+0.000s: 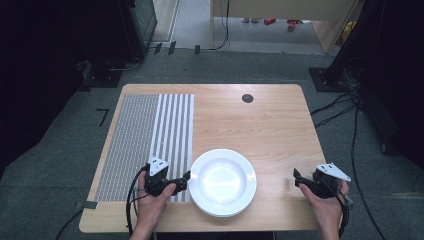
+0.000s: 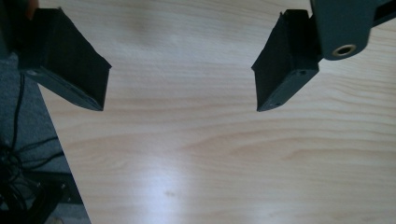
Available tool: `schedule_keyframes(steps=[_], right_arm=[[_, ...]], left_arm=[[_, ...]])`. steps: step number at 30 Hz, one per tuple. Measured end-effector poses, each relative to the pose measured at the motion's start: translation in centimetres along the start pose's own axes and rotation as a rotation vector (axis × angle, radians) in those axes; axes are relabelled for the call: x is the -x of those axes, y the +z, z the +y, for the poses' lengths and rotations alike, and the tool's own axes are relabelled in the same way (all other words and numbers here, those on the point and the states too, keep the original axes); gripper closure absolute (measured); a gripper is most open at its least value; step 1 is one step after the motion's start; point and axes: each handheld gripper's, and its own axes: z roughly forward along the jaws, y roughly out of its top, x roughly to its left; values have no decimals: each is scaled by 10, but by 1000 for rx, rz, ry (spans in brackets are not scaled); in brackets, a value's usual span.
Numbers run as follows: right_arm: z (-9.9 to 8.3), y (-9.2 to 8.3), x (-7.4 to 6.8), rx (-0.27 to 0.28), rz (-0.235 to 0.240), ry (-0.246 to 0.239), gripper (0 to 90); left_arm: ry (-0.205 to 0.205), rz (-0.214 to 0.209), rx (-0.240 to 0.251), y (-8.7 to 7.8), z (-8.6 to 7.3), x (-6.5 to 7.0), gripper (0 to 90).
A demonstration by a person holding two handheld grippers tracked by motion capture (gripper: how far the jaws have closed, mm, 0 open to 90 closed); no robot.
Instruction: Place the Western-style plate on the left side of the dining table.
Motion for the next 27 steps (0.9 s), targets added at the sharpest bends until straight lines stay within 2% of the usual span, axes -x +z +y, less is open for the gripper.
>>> schedule_keyframes(steps=[9,15,17,21,27], right_arm=[[10,-11,-21,81,49,32,266],[13,-18,-32,105,86,27,343],[14,-18,-34,108,91,21,352],[15,-21,-44,111,133,7,434],[15,-22,-54,96,200,39,531]], left_arm=[[13,0,-14,2,-1,7,135],[16,-1,-24,3,-1,10,136],[16,-3,-26,3,-1,11,139],[14,-22,-32,4,-1,13,154],[12,-19,-32,4,-2,14,233]])
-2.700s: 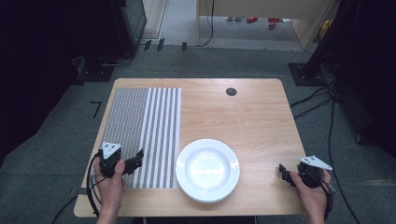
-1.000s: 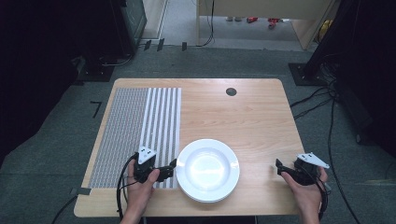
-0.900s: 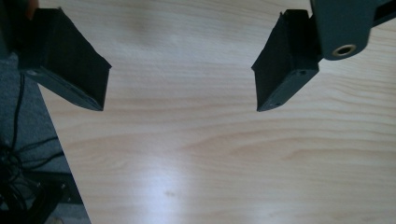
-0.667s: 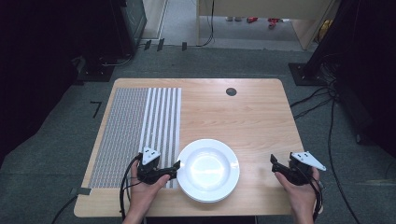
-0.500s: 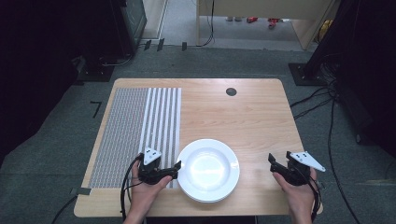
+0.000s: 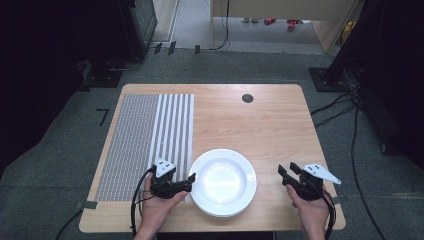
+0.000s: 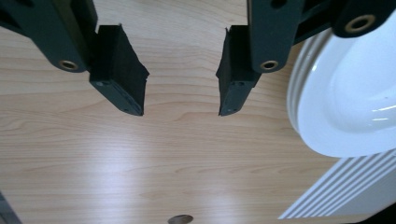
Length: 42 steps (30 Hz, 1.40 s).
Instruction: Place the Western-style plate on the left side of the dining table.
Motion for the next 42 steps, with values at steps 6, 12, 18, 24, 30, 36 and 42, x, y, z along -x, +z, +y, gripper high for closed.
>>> schedule_keyframes(steps=[6,12,18,24,30,36,42], right_arm=[[-2,2,-7,7,81,46,622],[-6,8,-19,-24,129,46,660],[-11,13,-28,-29,203,69,724],[-19,17,-41,-15,283,166,782],[-23,22,-49,-53,256,187,816],[-25,22,-51,-60,263,228,820],[-27,23,-46,-75,298,316,823]], left_arm=[[3,-7,-1,1,-3,2,308],[10,-14,-6,2,-5,3,400],[16,-21,-9,3,-7,3,475],[18,-57,-8,4,-9,5,540],[22,-62,-6,4,-10,6,554],[25,-55,-1,3,-10,6,547],[2,-69,-13,3,-11,2,488]])
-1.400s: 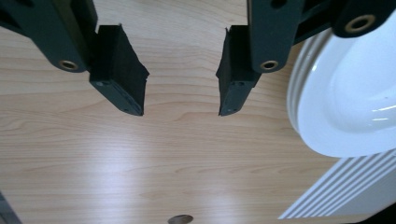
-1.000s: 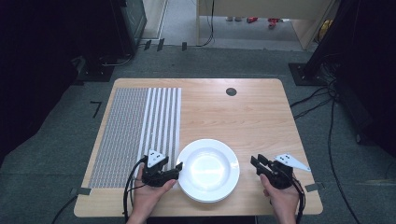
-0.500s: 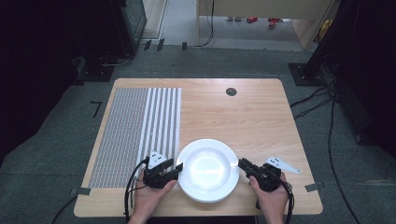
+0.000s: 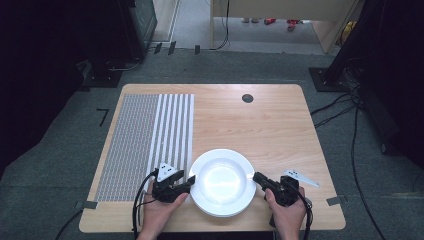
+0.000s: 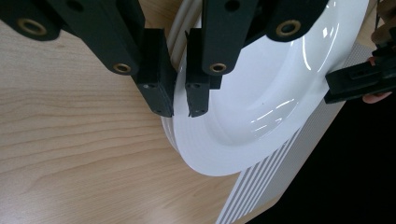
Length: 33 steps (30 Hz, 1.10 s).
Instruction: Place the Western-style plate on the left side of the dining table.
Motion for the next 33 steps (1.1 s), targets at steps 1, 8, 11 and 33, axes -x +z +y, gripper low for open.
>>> schedule_keyframes(steps=[1,8,11,33], right_arm=[[0,0,0,0,2,5,823],[-2,0,4,11,27,32,827],[-2,0,5,13,31,36,829],[-6,3,5,41,139,188,803]], left_arm=[[-1,-10,-4,1,0,0,480],[4,-59,-40,7,-5,6,476],[1,-52,-41,9,-6,7,446],[-8,-33,-25,7,-7,9,476]])
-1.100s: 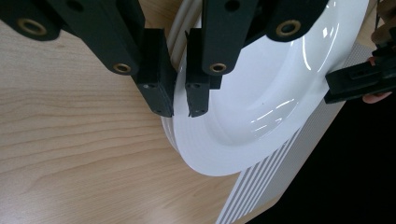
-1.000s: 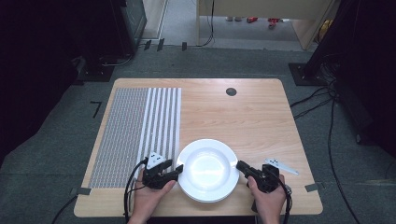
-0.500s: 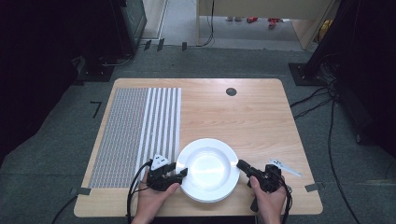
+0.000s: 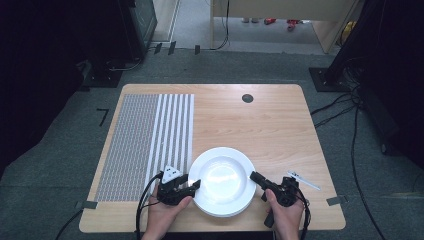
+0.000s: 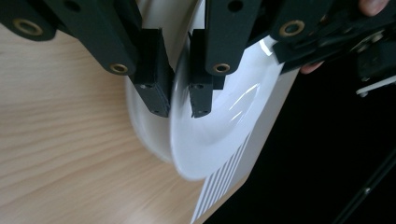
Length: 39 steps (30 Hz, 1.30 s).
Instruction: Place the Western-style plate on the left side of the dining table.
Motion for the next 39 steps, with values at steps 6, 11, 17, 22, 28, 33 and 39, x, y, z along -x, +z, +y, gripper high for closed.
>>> schedule_keyframes(steps=[6,11,17,22,28,33,39], right_arm=[[-4,3,0,16,2,-34,793],[-6,5,2,43,32,-93,786],[-9,7,1,77,38,-134,776],[-11,8,0,90,46,-122,783],[-13,9,0,101,40,-99,788],[-15,10,-3,128,43,-81,794],[-14,8,-5,142,44,-60,798]], left_arm=[[0,2,17,-2,1,0,513],[-43,-30,27,-3,0,-5,526],[-70,-40,57,-5,-1,-9,572],[-109,-64,88,-6,-2,-13,608],[-148,-83,121,-7,-4,-16,654],[-175,-109,152,-12,-2,-20,693],[-187,-124,175,-15,-1,-18,714]])
